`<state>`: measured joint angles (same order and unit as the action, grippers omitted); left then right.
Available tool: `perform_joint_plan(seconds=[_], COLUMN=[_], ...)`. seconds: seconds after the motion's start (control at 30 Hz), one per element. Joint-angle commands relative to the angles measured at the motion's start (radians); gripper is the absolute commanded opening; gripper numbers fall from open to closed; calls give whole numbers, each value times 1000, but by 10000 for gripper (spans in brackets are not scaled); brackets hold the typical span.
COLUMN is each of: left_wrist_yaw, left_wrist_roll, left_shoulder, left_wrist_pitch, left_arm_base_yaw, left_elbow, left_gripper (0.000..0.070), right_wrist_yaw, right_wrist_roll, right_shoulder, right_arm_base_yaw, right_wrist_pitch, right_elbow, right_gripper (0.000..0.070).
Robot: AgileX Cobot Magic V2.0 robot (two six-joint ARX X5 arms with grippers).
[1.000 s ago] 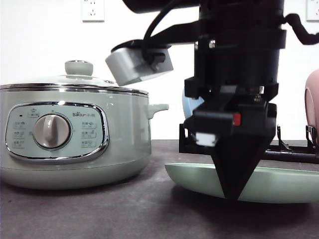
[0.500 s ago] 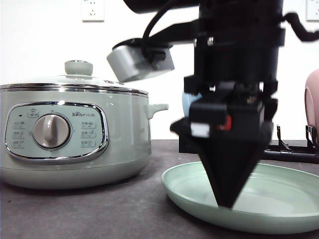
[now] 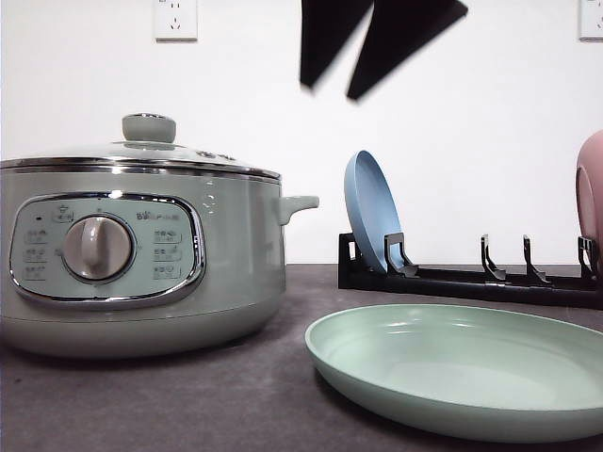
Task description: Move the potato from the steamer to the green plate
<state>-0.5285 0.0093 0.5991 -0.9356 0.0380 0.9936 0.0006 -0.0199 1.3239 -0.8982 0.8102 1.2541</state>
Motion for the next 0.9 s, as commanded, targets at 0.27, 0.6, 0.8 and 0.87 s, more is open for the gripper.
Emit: perform_joint_plan(seconds=[0.27, 0.6, 0.8, 0.87], left_wrist_yaw=[-3, -3, -3, 1], left_wrist_roll=[-2, -3, -9, -37], left_shoulder=[3, 3, 4, 12], left_wrist_pitch=[9, 8, 20, 47], left_arm_base_yaw=[3, 3, 3, 3], left_elbow=[21, 21, 21, 23], left_gripper=[566, 566, 566, 566], right_wrist_yaw=[-489, -532, -531, -531], right_wrist_roll=[13, 35, 36, 36], right_shoulder=[-103, -109, -109, -109], right_arm_base_yaw=[246, 312, 312, 312], right_wrist_pitch=[-125, -72, -72, -69], right_elbow=[22, 21, 21, 21], right_gripper=[339, 339, 339, 339])
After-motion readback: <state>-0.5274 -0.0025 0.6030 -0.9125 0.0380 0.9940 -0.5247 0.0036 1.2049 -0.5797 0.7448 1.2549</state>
